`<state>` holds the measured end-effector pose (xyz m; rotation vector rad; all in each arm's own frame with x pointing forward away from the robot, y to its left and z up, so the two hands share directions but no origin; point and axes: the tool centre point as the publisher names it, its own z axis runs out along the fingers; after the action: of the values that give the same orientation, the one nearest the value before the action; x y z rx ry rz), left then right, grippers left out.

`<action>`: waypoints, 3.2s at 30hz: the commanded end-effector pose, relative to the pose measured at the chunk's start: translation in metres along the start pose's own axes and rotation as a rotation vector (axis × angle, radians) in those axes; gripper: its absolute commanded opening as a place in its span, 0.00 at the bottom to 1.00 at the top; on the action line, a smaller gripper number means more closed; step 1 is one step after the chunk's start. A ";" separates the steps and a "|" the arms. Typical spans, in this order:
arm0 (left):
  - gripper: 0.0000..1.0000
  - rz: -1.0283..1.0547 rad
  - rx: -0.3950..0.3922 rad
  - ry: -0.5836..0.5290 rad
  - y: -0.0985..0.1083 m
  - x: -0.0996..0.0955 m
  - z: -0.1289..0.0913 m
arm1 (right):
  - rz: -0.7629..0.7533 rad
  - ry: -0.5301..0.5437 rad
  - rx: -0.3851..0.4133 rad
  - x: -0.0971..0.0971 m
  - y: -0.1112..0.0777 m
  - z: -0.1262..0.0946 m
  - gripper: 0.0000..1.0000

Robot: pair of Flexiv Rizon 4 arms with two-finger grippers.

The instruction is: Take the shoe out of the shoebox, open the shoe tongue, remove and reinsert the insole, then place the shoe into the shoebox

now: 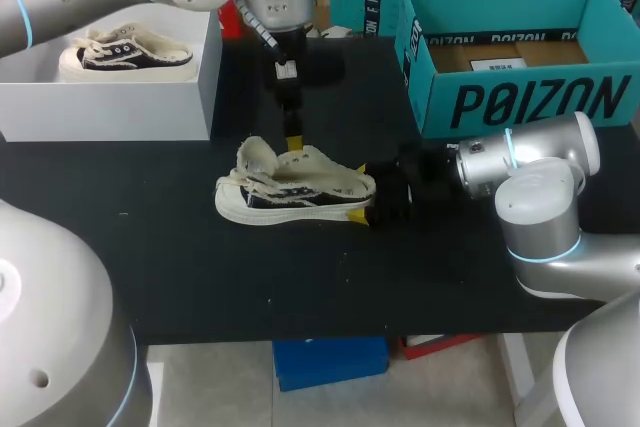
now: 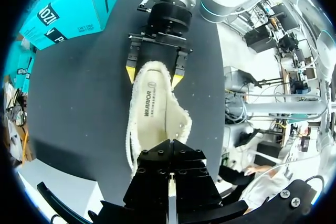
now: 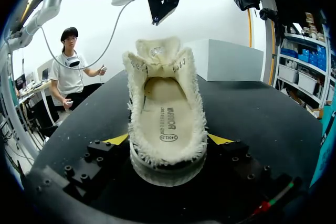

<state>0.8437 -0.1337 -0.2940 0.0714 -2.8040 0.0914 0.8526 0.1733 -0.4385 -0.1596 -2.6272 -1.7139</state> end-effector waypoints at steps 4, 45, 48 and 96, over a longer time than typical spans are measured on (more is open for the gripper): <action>0.00 -0.009 -0.002 0.005 0.004 0.002 0.010 | 0.001 0.000 0.001 -0.001 -0.001 0.001 0.00; 0.00 0.006 0.025 0.089 0.006 -0.023 0.051 | 0.001 0.000 0.001 -0.001 -0.001 0.001 0.00; 0.00 0.014 0.031 0.099 0.003 -0.022 0.056 | 0.001 0.000 0.001 -0.001 -0.001 0.001 0.00; 0.00 -0.042 0.006 0.108 0.003 -0.006 0.133 | 0.001 0.000 0.001 -0.001 -0.001 0.001 0.00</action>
<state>0.8136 -0.1389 -0.4135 0.1214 -2.6854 0.0879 0.8521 0.1734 -0.4387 -0.1582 -2.6272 -1.7138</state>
